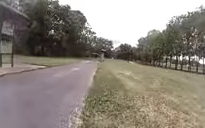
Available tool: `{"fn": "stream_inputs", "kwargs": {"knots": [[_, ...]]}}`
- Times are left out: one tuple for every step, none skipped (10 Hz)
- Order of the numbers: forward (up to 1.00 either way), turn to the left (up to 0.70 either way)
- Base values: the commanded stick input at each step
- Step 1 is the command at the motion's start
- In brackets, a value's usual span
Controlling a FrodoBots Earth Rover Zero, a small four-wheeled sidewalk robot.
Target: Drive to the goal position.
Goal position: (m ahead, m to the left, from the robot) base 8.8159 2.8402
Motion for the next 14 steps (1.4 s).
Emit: {"fn": "stream_inputs", "kwargs": {"knots": [[0.70, -0.14], [0.70, -0.14], [0.70, -0.14], [0.70, -0.14], [0.70, -0.14], [0.70, -0.14], [0.70, -0.14], [0.51, -0.24], [0.45, -0.19], [0.45, -0.07], [0.45, 0.00], [0.45, 0.00], [0.53, 0.00], [0.70, 0.00]]}}
